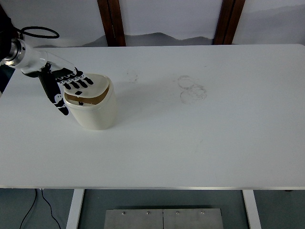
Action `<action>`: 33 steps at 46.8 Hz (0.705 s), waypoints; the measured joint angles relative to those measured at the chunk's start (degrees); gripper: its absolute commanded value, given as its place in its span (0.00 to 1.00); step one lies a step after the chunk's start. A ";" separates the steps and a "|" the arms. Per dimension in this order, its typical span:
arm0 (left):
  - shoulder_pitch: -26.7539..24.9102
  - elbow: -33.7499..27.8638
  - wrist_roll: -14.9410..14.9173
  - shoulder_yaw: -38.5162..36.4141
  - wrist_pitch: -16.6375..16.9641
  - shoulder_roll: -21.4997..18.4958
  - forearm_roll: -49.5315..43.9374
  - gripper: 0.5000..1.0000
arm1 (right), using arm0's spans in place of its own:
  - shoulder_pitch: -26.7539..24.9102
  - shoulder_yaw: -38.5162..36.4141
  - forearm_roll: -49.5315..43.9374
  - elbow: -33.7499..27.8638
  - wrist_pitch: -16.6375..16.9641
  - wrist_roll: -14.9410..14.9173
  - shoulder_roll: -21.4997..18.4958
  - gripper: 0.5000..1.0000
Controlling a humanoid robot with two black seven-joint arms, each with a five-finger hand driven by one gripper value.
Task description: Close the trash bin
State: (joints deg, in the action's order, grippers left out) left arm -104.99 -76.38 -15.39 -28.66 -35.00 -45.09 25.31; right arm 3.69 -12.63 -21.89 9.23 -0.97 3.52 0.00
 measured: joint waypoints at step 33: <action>1.62 0.05 0.00 0.01 0.00 0.86 0.00 1.00 | 0.00 0.07 0.00 -0.03 0.00 0.00 0.00 0.99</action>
State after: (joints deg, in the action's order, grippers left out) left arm -103.37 -76.34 -15.38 -28.65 -35.00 -44.22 25.31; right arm 3.69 -12.57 -21.89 9.20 -0.97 3.51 0.00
